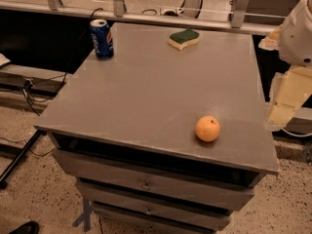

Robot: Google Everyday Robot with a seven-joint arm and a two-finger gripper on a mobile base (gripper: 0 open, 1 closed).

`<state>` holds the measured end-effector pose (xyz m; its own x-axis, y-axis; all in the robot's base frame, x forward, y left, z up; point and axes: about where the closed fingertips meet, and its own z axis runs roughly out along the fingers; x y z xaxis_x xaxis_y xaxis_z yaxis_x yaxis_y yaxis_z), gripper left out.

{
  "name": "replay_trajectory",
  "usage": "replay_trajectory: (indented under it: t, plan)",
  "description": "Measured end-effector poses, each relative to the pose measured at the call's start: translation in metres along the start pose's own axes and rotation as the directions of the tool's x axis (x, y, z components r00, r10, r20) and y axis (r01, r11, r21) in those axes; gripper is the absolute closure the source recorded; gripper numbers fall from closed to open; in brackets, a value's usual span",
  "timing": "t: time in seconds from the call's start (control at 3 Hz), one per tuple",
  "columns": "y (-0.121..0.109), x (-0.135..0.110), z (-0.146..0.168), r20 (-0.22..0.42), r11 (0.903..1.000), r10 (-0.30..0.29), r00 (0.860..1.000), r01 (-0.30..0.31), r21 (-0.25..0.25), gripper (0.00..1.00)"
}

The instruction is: Move orange near sponge

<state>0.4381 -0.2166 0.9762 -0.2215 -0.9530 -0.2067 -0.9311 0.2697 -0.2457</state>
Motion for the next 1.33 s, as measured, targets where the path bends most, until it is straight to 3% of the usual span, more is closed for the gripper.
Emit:
replay_trajectory:
  t: [0.67,1.0,1.33]
  plan:
    - [-0.003,-0.003,0.015,0.033,0.9998,0.013,0.999,-0.013,-0.012,0.0]
    - [-0.001,-0.002,0.058,0.094,0.9938,0.097,0.991,-0.091,-0.064,0.0]
    - [0.002,-0.007,0.097,0.156,0.9807,0.175,0.972,-0.158,-0.114,0.0]
